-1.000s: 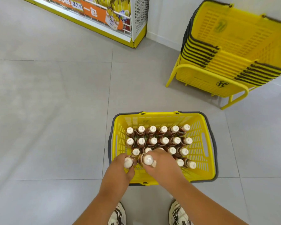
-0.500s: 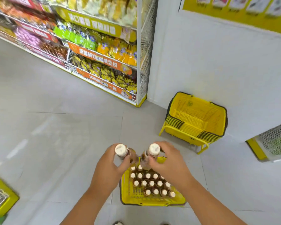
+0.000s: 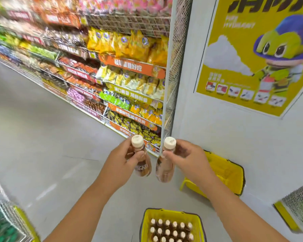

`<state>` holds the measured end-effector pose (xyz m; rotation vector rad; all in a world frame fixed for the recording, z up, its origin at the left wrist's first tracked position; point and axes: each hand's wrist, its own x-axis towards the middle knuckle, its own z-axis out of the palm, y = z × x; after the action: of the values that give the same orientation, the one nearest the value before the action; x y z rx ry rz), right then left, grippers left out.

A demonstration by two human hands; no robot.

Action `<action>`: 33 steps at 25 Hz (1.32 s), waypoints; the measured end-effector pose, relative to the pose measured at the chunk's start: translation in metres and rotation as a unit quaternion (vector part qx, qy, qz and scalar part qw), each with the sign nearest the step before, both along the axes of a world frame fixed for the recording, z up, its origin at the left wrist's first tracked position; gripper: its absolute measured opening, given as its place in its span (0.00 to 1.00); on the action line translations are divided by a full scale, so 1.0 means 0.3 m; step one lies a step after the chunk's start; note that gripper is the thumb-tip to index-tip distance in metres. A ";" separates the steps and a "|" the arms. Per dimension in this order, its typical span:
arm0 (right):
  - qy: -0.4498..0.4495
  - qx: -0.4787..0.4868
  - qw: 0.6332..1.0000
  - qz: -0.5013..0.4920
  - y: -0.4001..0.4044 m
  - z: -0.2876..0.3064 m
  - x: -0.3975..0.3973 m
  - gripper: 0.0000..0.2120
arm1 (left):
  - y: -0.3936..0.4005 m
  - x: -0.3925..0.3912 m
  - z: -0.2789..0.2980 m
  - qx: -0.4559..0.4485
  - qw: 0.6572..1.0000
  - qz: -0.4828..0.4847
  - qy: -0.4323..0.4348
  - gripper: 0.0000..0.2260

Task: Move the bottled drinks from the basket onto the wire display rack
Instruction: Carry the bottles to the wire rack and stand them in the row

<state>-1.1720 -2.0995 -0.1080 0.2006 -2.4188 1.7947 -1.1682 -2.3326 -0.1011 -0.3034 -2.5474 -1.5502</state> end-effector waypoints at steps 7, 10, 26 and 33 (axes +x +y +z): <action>0.073 -0.019 0.996 0.054 -0.054 0.275 0.004 0.09 | -0.043 0.093 0.269 0.041 0.998 0.042 0.019 0.14; 0.073 -0.005 0.993 0.094 -0.062 0.345 -0.004 0.09 | -0.068 0.167 0.331 0.040 0.995 0.085 0.026 0.16; 0.099 -0.009 0.924 0.370 -0.961 0.522 0.147 0.10 | -0.748 0.707 0.480 0.038 0.921 0.384 0.061 0.12; 0.096 -0.031 0.882 0.460 -1.715 0.478 0.430 0.06 | -1.360 1.090 0.455 0.030 0.880 0.470 0.057 0.12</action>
<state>-1.0429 -2.6140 0.0355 1.6628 -2.2498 1.9717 -0.8412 -2.7407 0.0355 0.7286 -1.9990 -1.1353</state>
